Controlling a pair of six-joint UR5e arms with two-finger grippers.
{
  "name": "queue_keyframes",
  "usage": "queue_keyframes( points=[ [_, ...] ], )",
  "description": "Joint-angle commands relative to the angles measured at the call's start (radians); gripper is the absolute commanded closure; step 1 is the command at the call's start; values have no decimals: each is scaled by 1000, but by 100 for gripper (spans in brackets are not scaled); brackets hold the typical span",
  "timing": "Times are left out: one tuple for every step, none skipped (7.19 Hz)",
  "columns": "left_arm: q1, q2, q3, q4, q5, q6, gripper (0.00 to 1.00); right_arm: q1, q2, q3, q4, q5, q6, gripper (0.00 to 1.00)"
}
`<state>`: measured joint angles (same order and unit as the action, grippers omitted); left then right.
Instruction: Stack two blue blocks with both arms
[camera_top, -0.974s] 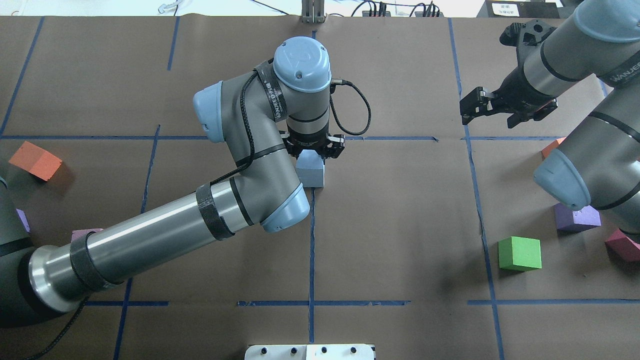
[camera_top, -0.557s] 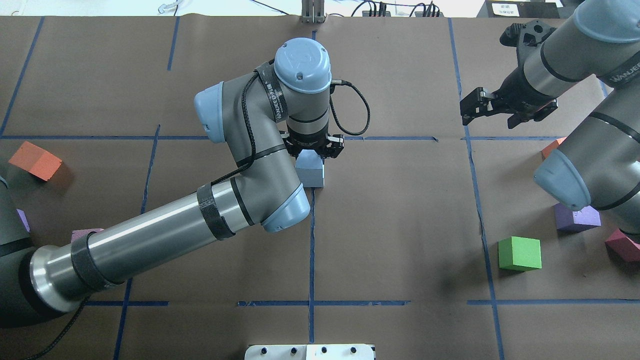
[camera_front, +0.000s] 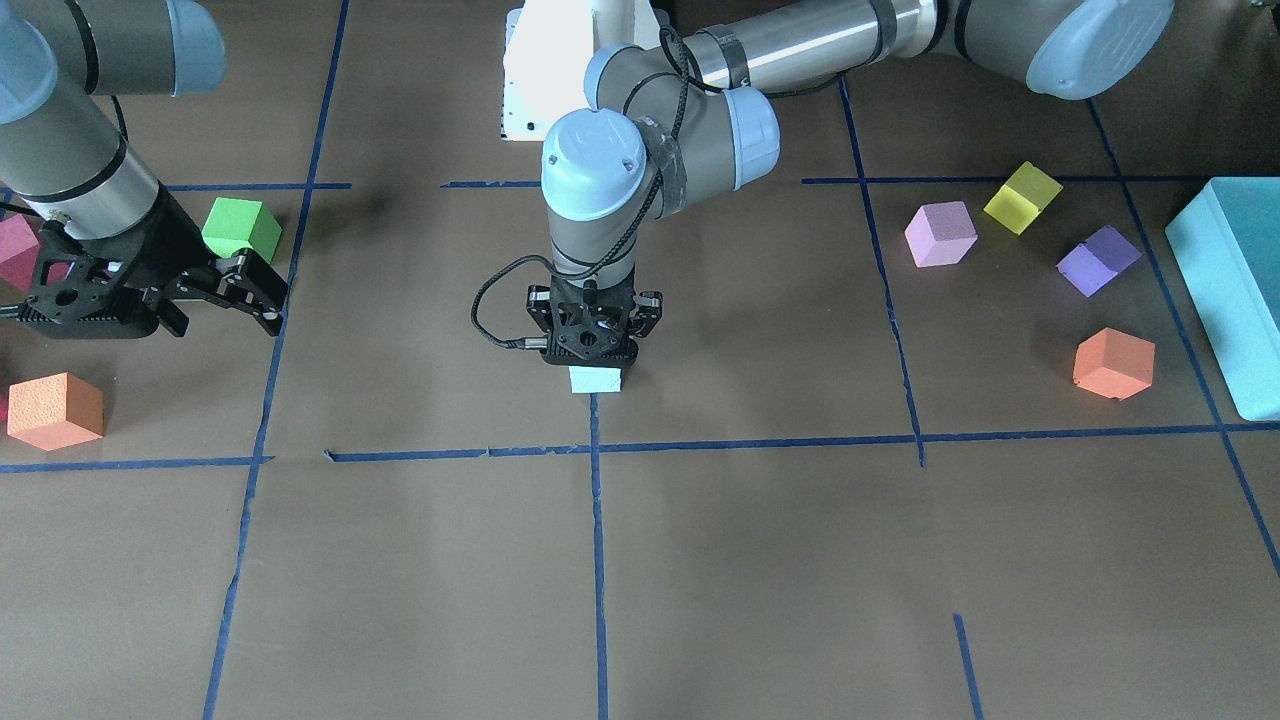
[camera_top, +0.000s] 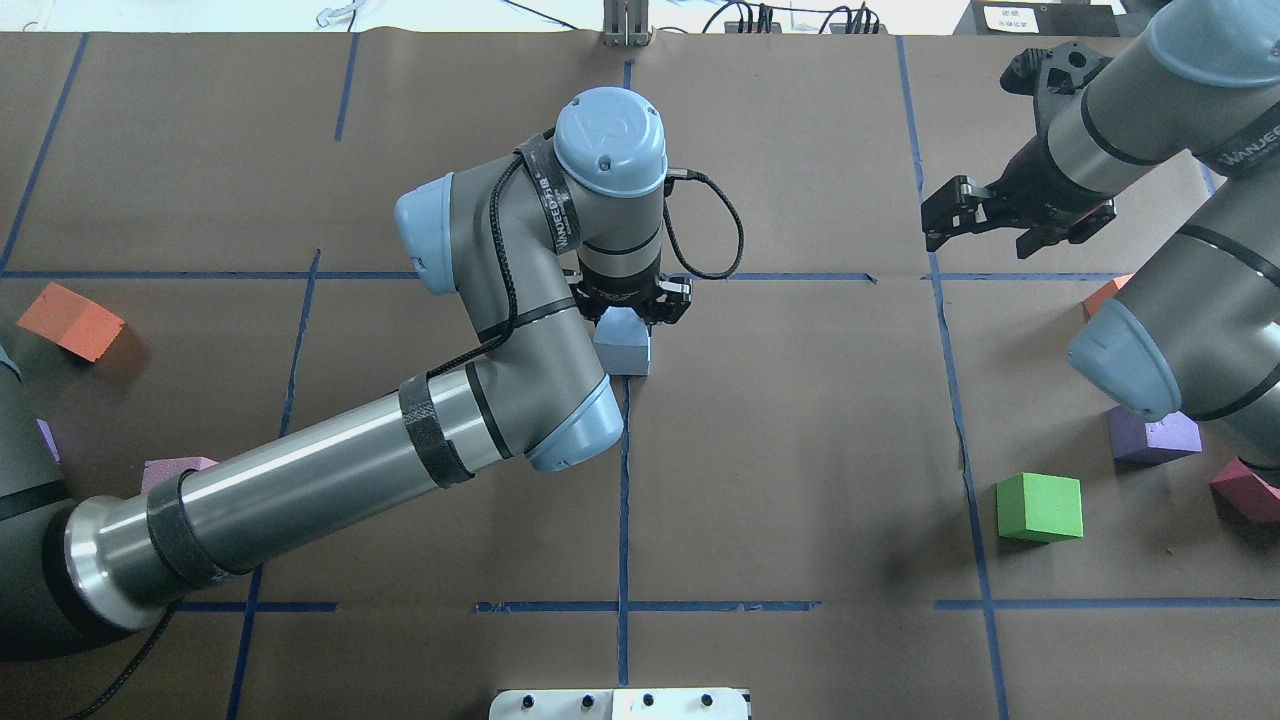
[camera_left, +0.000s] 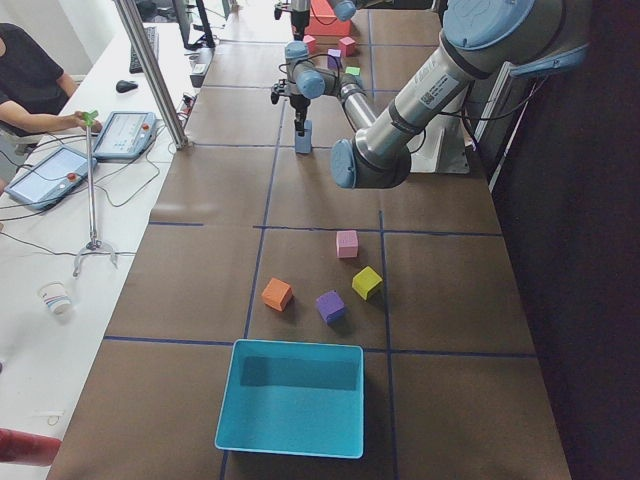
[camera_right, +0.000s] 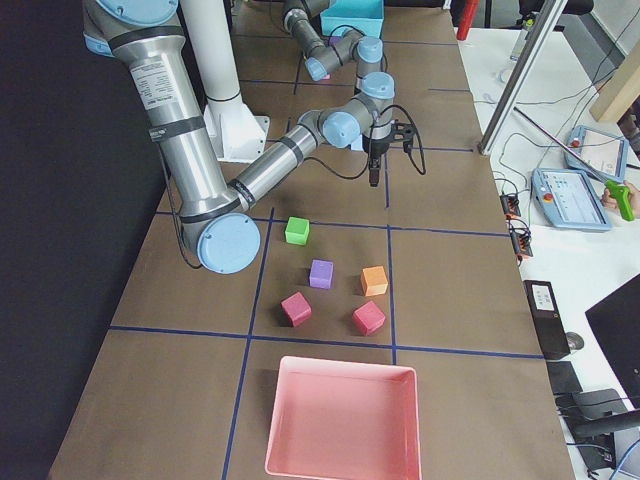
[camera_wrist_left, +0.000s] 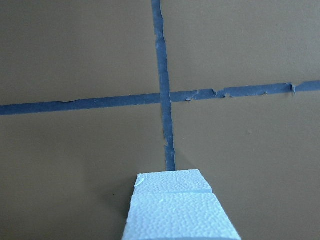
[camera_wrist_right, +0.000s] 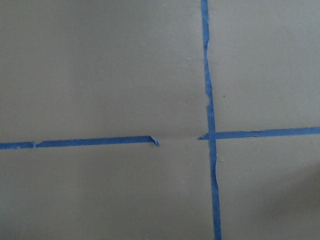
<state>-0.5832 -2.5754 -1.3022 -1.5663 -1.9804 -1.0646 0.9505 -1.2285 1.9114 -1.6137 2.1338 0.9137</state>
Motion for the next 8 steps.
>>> queue_keyframes(
  points=[
    [0,1,0,-3,0,9,16,-1,0,-2,0,0,1,0],
    [0,0,0,-4,0,9,0,-1,0,-3,0,0,1,0],
    [0,1,-5,-3,0,9,0,-1,-2,-3,0,0,1,0],
    [-3,0,-21,2,2,8,0,-1,-5,-3,0,0,1,0],
    [-24,6,-87,15,0,6,0,1,-5,-3,0,0,-1,0],
    [-56,24,-173,79,-3,12,0,2,-8,-5,0,0,-6,0],
    [-101,61,-260,141,-12,53,0,8,-14,-6,0,-2,-33,0],
    [-134,168,-384,164,-44,139,0,36,-31,-9,-2,0,-77,0]
  ],
)
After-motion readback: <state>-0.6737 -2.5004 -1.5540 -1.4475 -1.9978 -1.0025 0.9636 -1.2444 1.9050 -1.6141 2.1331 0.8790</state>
